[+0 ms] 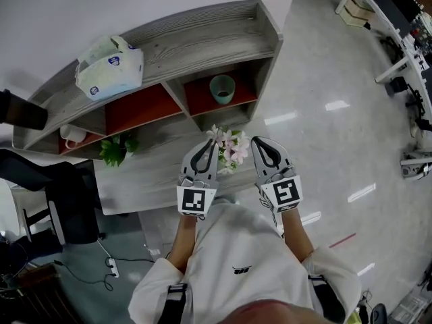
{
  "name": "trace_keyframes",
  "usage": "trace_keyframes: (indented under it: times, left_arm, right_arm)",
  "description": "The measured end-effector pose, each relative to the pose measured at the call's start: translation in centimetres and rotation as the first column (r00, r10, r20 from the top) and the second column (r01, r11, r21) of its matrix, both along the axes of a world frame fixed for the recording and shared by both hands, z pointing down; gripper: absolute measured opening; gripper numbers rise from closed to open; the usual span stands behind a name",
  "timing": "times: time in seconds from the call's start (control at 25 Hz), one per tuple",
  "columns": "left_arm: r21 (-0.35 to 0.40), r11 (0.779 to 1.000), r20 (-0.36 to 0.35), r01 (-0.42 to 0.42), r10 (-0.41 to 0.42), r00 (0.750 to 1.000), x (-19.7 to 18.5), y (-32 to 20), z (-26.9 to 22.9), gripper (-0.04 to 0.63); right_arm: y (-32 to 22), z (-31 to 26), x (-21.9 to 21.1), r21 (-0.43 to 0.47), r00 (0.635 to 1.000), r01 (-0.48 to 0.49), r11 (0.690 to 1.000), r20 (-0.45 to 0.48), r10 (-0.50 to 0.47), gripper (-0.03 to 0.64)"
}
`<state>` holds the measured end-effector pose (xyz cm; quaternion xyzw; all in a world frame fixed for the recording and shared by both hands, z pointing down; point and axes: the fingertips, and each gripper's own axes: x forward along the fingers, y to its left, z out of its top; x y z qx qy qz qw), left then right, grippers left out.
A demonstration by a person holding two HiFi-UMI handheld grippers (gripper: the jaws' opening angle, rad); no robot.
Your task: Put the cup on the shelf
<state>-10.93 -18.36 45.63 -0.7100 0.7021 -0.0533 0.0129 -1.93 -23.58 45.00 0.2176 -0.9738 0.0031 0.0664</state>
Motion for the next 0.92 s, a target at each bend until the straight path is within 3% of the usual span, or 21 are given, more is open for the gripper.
trace_keyframes:
  times: [0.64, 0.92]
  left_arm:
    - [0.008, 1.0, 0.008, -0.01, 0.01, 1.0, 0.7, 2.0, -0.1, 0.048]
    - [0.01, 1.0, -0.027, 0.002, -0.002, 1.0, 0.8, 2.2, -0.5, 0.048]
  right_arm:
    - [2.2, -0.1, 0.9, 0.015, 1.0, 0.003, 1.0, 0.0, -0.003, 0.031]
    - [2.5, 0.1, 0.8, 0.009, 1.0, 0.004, 1.0, -0.002, -0.004, 0.031]
